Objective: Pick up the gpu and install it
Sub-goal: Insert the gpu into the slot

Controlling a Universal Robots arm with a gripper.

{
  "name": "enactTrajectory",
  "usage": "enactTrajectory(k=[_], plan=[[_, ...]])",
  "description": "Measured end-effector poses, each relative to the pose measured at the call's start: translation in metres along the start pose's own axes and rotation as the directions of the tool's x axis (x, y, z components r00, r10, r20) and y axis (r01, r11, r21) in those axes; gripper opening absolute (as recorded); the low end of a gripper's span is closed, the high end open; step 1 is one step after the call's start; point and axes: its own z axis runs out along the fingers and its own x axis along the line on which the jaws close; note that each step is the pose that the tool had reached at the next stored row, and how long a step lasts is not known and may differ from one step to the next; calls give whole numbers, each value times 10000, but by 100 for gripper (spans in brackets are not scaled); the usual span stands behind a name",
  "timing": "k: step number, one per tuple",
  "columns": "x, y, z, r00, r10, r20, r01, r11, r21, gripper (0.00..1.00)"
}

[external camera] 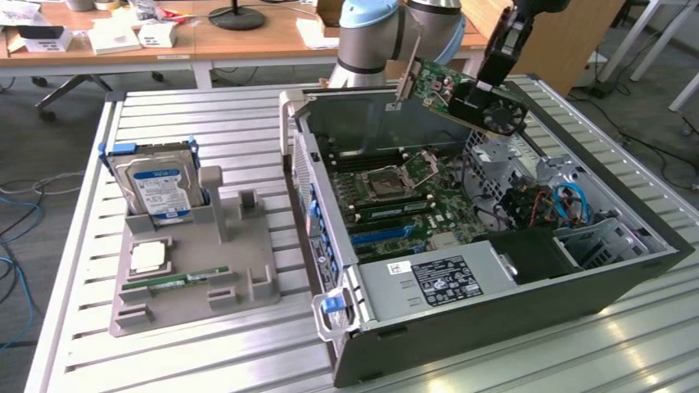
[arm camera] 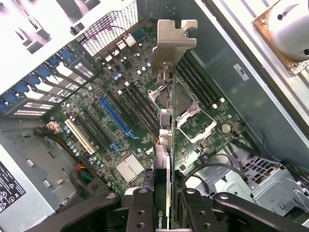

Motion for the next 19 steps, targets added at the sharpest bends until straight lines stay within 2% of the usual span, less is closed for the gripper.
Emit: enactTrajectory(k=[6, 11, 19], plan=[[0, 0, -1, 9990, -449, -37, 449, 9990, -13, 26], [0, 0, 0, 9952, -975, -79, 975, 9952, -30, 26], [0, 0, 0, 9944, -1056, -85, 1055, 9944, -34, 26]])
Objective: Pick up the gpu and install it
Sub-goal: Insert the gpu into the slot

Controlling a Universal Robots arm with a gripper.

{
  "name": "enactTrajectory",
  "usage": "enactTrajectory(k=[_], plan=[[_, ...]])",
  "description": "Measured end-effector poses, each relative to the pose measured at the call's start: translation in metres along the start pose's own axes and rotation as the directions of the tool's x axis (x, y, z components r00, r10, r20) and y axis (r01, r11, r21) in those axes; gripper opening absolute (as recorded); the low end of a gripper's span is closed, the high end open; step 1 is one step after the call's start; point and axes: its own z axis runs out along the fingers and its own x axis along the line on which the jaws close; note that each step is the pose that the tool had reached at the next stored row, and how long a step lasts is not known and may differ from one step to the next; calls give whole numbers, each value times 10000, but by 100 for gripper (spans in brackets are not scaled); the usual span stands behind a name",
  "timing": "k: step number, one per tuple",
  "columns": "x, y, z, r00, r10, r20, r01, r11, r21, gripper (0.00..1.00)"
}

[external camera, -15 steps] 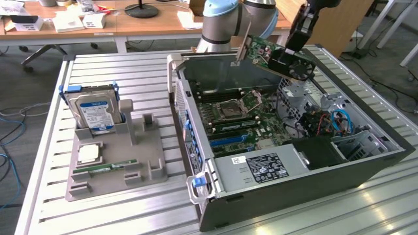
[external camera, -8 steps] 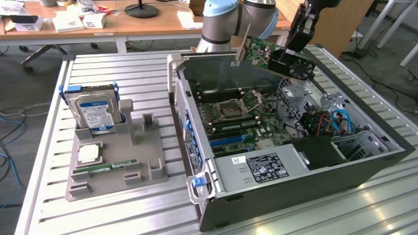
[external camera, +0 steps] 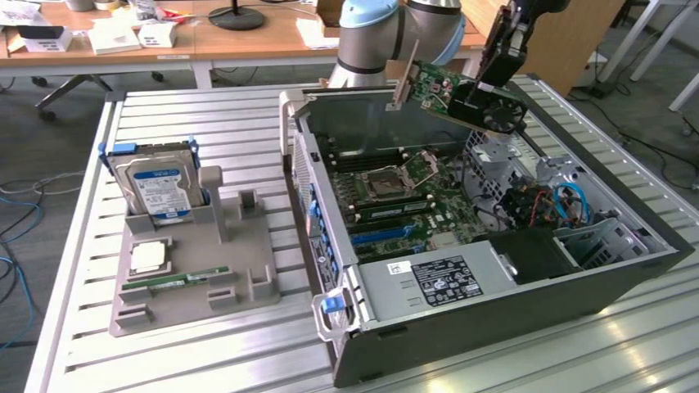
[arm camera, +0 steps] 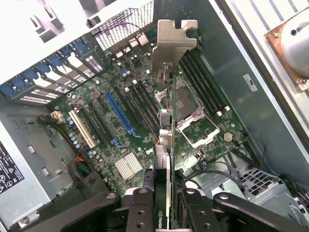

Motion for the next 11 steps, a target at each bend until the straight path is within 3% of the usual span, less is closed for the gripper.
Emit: enactTrajectory(k=[6, 11], plan=[[0, 0, 1, 9977, -676, -54, 676, 9977, -21, 26], [0, 0, 3, 9880, -1541, -123, 1541, 9880, -53, 26]])
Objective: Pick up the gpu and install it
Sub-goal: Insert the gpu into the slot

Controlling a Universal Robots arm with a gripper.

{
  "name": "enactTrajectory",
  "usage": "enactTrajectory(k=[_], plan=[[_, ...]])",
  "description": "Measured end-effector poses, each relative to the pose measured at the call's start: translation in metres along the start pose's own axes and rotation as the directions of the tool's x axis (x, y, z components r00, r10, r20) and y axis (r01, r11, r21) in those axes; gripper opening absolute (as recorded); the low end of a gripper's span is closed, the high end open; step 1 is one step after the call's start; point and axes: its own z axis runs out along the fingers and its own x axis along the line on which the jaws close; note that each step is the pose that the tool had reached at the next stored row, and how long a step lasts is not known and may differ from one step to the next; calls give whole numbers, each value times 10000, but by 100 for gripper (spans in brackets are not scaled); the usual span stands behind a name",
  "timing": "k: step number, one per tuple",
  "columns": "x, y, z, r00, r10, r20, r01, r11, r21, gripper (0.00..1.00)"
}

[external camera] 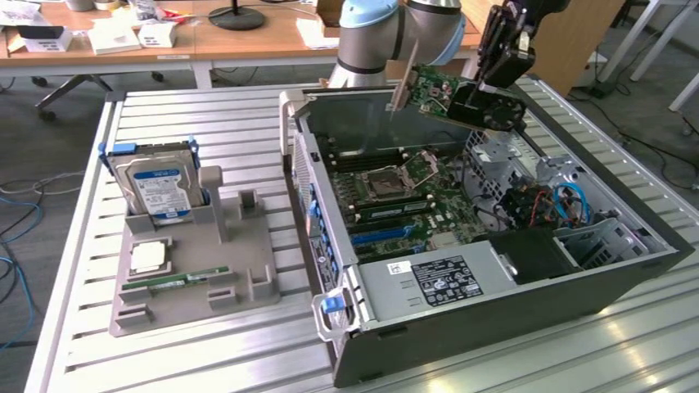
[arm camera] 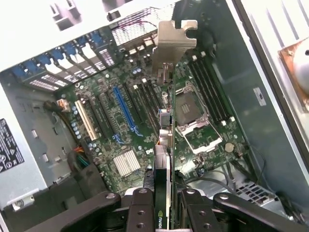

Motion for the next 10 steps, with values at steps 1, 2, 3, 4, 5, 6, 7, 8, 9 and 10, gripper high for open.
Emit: enactTrajectory(k=[1, 2, 3, 4, 5, 6, 7, 8, 9, 10], plan=[[0, 0, 1, 9998, -190, -15, 190, 9998, -5, 26], [0, 0, 1, 9993, -370, -29, 370, 9993, -11, 26], [0, 0, 1, 9985, -548, -45, 548, 9985, -17, 26], [0, 0, 2, 9973, -727, -59, 727, 9974, -22, 26], [0, 0, 2, 9959, -906, -73, 906, 9959, -29, 26], [0, 0, 3, 9941, -1083, -88, 1083, 9941, -35, 26], [0, 0, 3, 9920, -1262, -102, 1262, 9920, -41, 26], [0, 0, 4, 9893, -1455, -117, 1455, 9893, -49, 26], [0, 0, 4, 9865, -1633, -131, 1632, 9866, -57, 26], [0, 0, 5, 9834, -1810, -144, 1809, 9835, -64, 26]])
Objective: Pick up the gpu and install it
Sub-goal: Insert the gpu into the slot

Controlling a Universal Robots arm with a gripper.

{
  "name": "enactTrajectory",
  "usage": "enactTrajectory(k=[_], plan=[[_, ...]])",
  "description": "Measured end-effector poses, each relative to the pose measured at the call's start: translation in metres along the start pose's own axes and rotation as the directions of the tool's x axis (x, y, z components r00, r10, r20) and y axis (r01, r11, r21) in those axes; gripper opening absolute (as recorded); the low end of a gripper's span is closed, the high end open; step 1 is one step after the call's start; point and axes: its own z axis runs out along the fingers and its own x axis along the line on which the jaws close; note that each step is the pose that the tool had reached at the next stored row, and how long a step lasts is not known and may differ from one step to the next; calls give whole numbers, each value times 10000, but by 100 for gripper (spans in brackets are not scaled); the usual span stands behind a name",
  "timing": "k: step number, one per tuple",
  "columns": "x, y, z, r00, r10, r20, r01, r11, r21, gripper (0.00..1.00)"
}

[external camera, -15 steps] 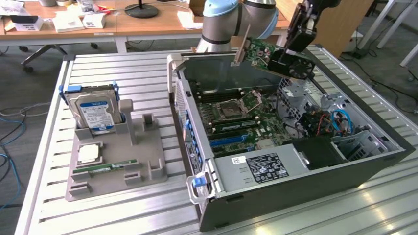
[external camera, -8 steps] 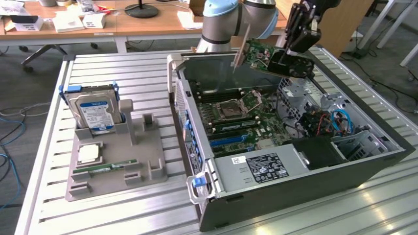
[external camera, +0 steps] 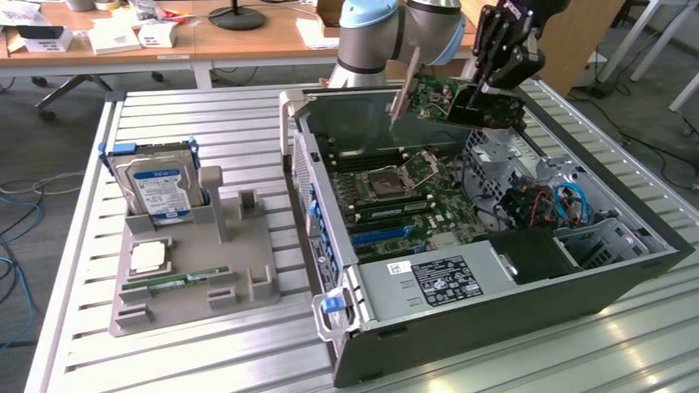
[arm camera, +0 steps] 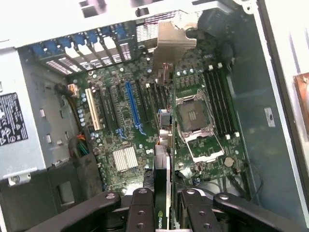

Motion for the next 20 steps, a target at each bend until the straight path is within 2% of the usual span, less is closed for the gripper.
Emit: enactTrajectory(k=[3, 6, 9, 12, 17, 20], plan=[[0, 0, 2, 9985, -547, -45, 547, 9985, -16, 26], [0, -1, 4, 9941, -1084, -88, 1083, 9941, -34, 26], [0, -1, 6, 9868, -1616, -130, 1615, 9869, -55, 26], [0, -1, 10, 9771, -2121, -168, 2120, 9772, -78, 26], [0, -1, 11, 9752, -2204, -174, 2203, 9754, -82, 26], [1, 3, 14, 9748, -2224, -174, 2224, 9749, -19, 26]])
